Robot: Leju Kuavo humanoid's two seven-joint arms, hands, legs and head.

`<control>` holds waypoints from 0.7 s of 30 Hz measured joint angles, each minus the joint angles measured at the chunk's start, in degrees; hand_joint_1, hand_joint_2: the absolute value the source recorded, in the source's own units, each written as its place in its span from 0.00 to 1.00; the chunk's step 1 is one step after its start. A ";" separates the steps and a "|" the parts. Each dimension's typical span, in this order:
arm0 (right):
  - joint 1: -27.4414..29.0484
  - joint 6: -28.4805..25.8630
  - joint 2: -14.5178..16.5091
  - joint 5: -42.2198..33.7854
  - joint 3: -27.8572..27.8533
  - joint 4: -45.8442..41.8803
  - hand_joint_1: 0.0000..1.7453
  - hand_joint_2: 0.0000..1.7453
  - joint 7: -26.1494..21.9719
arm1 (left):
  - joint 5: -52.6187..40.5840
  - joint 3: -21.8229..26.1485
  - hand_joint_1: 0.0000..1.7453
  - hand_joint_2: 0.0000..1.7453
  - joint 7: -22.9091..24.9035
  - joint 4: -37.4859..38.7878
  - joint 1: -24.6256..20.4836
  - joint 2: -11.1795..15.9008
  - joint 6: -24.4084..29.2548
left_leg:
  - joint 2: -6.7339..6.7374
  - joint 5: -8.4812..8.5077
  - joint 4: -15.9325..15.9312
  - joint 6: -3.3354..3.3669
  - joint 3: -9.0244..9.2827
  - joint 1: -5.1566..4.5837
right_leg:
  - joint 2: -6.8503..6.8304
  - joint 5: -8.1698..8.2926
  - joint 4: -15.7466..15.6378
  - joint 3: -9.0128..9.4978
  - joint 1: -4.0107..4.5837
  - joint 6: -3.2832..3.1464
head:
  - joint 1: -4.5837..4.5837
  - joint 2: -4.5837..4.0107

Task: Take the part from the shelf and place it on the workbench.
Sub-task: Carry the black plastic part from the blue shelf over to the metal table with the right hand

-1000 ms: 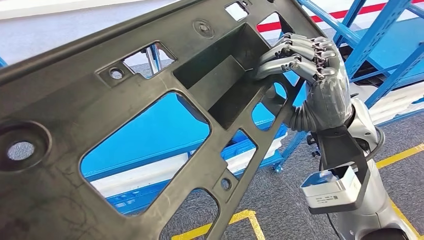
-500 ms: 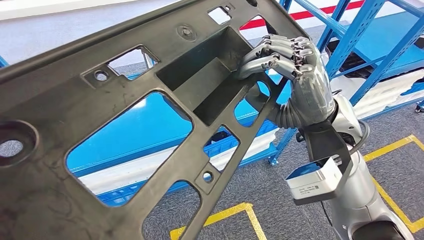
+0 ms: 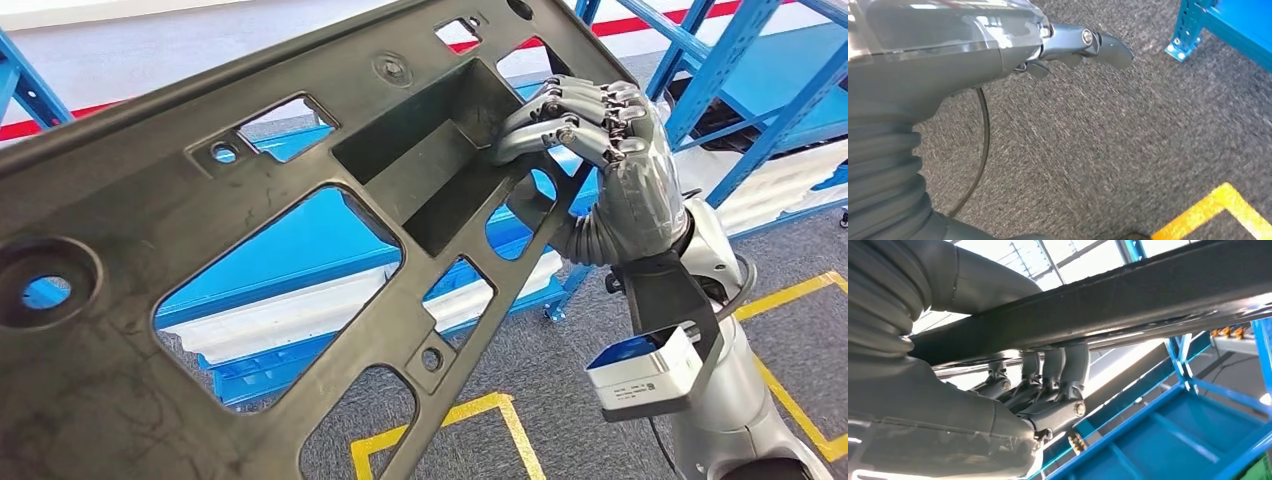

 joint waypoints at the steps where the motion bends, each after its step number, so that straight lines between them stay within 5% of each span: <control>1: -0.05 -0.01 -0.01 0.01 0.00 0.00 1.00 1.00 0.00 | -0.02 0.00 0.00 1.00 0.01 0.01 -0.01 -0.02 0.00 | 0.02 0.35 -0.09 -0.37 -0.09 0.03 | -0.01 0.10 -0.34 0.06 0.20 -0.01 | -0.04 0.00; 4: -0.32 -0.01 0.04 0.02 0.03 0.01 1.00 1.00 0.01 | -0.04 -0.04 0.00 1.00 0.07 0.02 0.00 -0.04 -0.01 | -0.04 -0.55 0.87 -1.28 -0.71 0.12 | -0.11 1.31 -0.87 -0.85 -0.32 -0.39 | -0.34 0.00; 7: -0.60 -0.01 0.15 0.03 0.09 0.01 1.00 1.00 0.05 | -0.04 -0.09 0.00 1.00 0.20 0.02 0.00 -0.06 -0.02 | -0.14 -7.43 9.86 -1.70 -3.46 0.32 | -0.25 2.69 -1.00 -2.35 -0.69 -1.11 | -1.17 0.00; 9: -0.59 0.00 0.21 0.04 0.16 0.01 1.00 1.00 0.10 | -0.04 -0.09 0.00 1.00 0.21 0.02 -0.01 -0.06 -0.02 | -0.15 -9.74 15.11 -2.10 -4.26 0.58 | -0.25 3.58 -0.94 -3.55 -0.78 -1.13 | -1.39 0.00; 11: -0.60 0.01 0.24 0.05 0.25 0.01 1.00 1.00 0.16 | -0.04 -0.10 0.00 1.00 0.19 0.01 -0.08 -0.06 -0.02 | -0.11 -7.92 12.46 -2.57 -1.38 1.08 | -0.24 4.32 -0.74 -4.67 -1.04 -0.74 | -1.45 0.00; 13: -0.75 0.01 0.23 0.12 0.31 0.01 1.00 1.00 0.19 | -0.04 -0.13 0.00 1.00 0.14 0.01 -0.28 -0.08 -0.02 | -0.13 -5.71 4.64 -3.14 3.66 1.52 | -0.24 4.78 -0.14 -5.67 -1.26 -0.12 | -1.60 0.00; 15: -0.99 0.01 0.22 0.29 0.39 0.01 1.00 1.00 0.27 | -0.07 -0.16 0.00 1.00 0.07 0.01 -0.45 -0.12 -0.02 | -0.37 -5.35 0.37 -3.17 5.94 1.52 | -0.24 5.20 0.50 -6.45 -1.20 0.60 | -1.74 0.00; 18: -1.09 -0.02 0.20 0.44 0.52 0.01 1.00 1.00 0.35 | -0.31 -0.25 0.00 1.00 0.19 0.02 -0.45 -0.14 -0.02 | -0.48 -5.05 0.41 -1.80 5.04 1.27 | -0.24 5.74 0.75 -6.95 -1.21 1.52 | -1.59 0.00; 19: -1.09 -0.02 0.17 0.44 0.52 0.00 1.00 1.00 0.38 | -0.39 -0.28 0.00 1.00 0.28 0.02 -0.46 -0.14 -0.02 | -0.39 -4.68 0.43 -1.17 4.66 1.23 | -0.24 4.98 1.37 -7.30 -1.27 1.71 | -1.45 0.00; 21: -1.09 -0.03 0.06 0.44 0.54 -0.01 1.00 1.00 0.47 | -0.49 -0.31 0.00 1.00 0.42 0.02 -0.47 -0.15 -0.02 | -0.16 -3.86 0.39 -0.04 3.66 1.17 | -0.21 0.97 5.94 -9.10 -1.30 1.88 | -1.05 0.00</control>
